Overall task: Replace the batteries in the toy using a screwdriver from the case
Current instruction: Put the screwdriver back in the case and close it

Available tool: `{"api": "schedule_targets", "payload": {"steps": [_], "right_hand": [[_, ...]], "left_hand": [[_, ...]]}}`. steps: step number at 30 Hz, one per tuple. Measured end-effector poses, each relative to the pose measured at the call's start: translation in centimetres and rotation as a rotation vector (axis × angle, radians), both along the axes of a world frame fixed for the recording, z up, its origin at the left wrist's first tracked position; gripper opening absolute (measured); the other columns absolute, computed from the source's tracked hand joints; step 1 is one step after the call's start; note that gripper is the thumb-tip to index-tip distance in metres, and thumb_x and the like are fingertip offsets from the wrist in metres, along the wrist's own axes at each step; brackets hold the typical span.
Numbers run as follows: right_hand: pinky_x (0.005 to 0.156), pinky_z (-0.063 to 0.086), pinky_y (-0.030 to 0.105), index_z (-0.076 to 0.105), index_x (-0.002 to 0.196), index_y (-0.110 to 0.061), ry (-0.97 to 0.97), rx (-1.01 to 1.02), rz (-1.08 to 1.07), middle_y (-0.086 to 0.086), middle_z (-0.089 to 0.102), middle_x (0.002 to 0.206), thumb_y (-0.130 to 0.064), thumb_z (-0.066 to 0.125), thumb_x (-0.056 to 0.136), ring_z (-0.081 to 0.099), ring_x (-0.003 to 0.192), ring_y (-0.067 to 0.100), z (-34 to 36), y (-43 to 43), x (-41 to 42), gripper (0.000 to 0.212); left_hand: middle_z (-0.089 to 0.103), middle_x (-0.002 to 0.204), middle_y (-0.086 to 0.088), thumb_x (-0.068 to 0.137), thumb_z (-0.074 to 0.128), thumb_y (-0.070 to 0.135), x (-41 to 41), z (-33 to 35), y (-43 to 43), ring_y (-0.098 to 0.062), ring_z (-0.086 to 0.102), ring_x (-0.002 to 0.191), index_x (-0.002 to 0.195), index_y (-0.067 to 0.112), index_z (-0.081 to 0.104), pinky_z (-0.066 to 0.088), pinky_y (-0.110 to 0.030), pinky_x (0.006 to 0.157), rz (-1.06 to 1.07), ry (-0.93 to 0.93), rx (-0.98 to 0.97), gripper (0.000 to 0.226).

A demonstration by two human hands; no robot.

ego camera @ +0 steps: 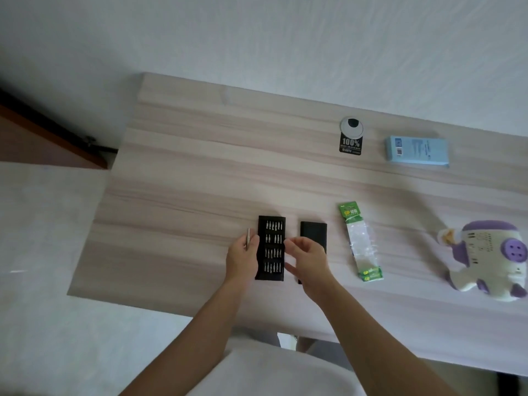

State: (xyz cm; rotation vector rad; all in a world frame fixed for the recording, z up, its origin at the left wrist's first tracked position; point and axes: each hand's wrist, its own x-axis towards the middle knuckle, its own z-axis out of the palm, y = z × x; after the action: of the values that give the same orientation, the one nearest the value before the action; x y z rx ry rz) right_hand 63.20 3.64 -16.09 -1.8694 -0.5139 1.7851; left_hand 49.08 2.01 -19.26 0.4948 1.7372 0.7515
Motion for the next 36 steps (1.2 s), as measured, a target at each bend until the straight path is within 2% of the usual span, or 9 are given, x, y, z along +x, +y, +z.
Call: {"api": "schedule_targets", "payload": {"steps": [2, 5, 9, 12, 16, 18, 28, 32, 36], "right_hand": [[0.079, 0.058, 0.035, 0.066, 0.097, -0.007, 0.072, -0.026, -0.053, 0.010, 0.073, 0.098, -0.015, 0.061, 0.098, 0.070, 0.095, 0.016, 0.2, -0.1, 0.1, 0.009], [0.079, 0.056, 0.033, 0.067, 0.102, -0.007, 0.155, -0.060, -0.087, 0.008, 0.076, 0.102, -0.018, 0.062, 0.098, 0.071, 0.097, 0.013, 0.6, -0.4, 0.3, 0.012], [0.082, 0.054, 0.033, 0.067, 0.104, -0.008, 0.191, -0.067, -0.096, 0.007, 0.076, 0.103, -0.019, 0.061, 0.098, 0.070, 0.099, 0.013, 1.2, -0.5, 0.5, 0.014], [0.081, 0.054, 0.030, 0.067, 0.102, -0.008, 0.194, -0.045, -0.085, 0.004, 0.077, 0.095, -0.019, 0.062, 0.098, 0.072, 0.092, 0.010, 1.7, -0.3, 1.1, 0.013], [0.083, 0.056, 0.031, 0.068, 0.103, -0.005, 0.180, -0.001, -0.080, 0.005, 0.075, 0.092, -0.016, 0.065, 0.095, 0.070, 0.086, 0.013, 3.2, 0.7, 3.0, 0.013], [0.074, 0.055, 0.028, 0.069, 0.092, -0.008, 0.145, 0.060, -0.078, 0.005, 0.073, 0.083, -0.013, 0.066, 0.094, 0.067, 0.078, 0.015, 4.7, 1.4, 4.3, 0.006], [0.056, 0.050, 0.026, 0.069, 0.090, -0.004, 0.003, 0.493, 0.063, 0.009, 0.068, 0.078, -0.001, 0.064, 0.090, 0.061, 0.065, 0.018, 14.7, 2.4, 12.2, 0.006], [0.059, 0.056, 0.025, 0.069, 0.086, -0.007, -0.048, 0.579, 0.069, 0.013, 0.068, 0.079, 0.001, 0.066, 0.089, 0.064, 0.066, 0.017, 17.2, 2.0, 14.3, 0.009], [0.062, 0.058, 0.023, 0.070, 0.082, -0.009, -0.075, 0.635, 0.088, 0.015, 0.071, 0.078, 0.000, 0.068, 0.089, 0.067, 0.064, 0.012, 18.6, 1.4, 15.6, 0.011]], "left_hand": [[0.072, 0.092, -0.021, 0.093, 0.057, 0.041, 0.5, 1.3, 0.3, -0.033, 0.069, 0.086, 0.090, 0.007, 0.068, 0.055, -0.059, 0.087, -0.010, -0.001, -0.013, 0.035], [0.071, 0.096, -0.023, 0.102, 0.053, 0.021, 1.1, 2.5, 0.5, -0.030, 0.068, 0.085, 0.095, 0.004, 0.067, 0.058, -0.054, 0.082, -0.028, 0.005, -0.038, 0.023], [0.073, 0.099, -0.010, 0.104, 0.049, 0.020, 1.4, 3.0, 0.5, -0.027, 0.071, 0.093, 0.106, 0.016, 0.067, 0.060, -0.047, 0.081, -0.067, -0.039, -0.038, 0.018], [0.073, 0.099, -0.009, 0.105, 0.047, 0.022, 2.1, 3.5, 0.6, -0.025, 0.071, 0.091, 0.116, 0.013, 0.064, 0.061, -0.040, 0.074, -0.050, -0.079, -0.019, 0.022], [0.074, 0.101, -0.015, 0.104, 0.049, 0.021, 3.4, 5.5, 1.2, -0.037, 0.070, 0.099, 0.102, 0.020, 0.068, 0.058, -0.056, 0.085, 0.015, -0.125, 0.042, 0.019], [0.074, 0.102, -0.015, 0.104, 0.050, 0.023, 4.4, 7.1, 1.6, -0.038, 0.070, 0.100, 0.098, 0.022, 0.070, 0.056, -0.061, 0.086, 0.020, -0.165, 0.076, 0.020], [0.074, 0.106, -0.014, 0.105, 0.047, 0.022, 11.1, 17.2, 2.0, -0.031, 0.072, 0.098, 0.111, 0.015, 0.068, 0.061, -0.045, 0.081, -0.065, -0.285, 0.316, 0.023], [0.073, 0.106, -0.014, 0.104, 0.049, 0.022, 13.8, 19.1, 1.7, -0.035, 0.070, 0.101, 0.111, 0.017, 0.069, 0.057, -0.057, 0.089, -0.055, -0.254, 0.389, 0.022], [0.073, 0.103, -0.015, 0.104, 0.050, 0.019, 15.8, 20.2, 1.4, -0.028, 0.070, 0.092, 0.103, 0.016, 0.069, 0.056, -0.058, 0.088, -0.003, -0.235, 0.452, 0.020]]}}
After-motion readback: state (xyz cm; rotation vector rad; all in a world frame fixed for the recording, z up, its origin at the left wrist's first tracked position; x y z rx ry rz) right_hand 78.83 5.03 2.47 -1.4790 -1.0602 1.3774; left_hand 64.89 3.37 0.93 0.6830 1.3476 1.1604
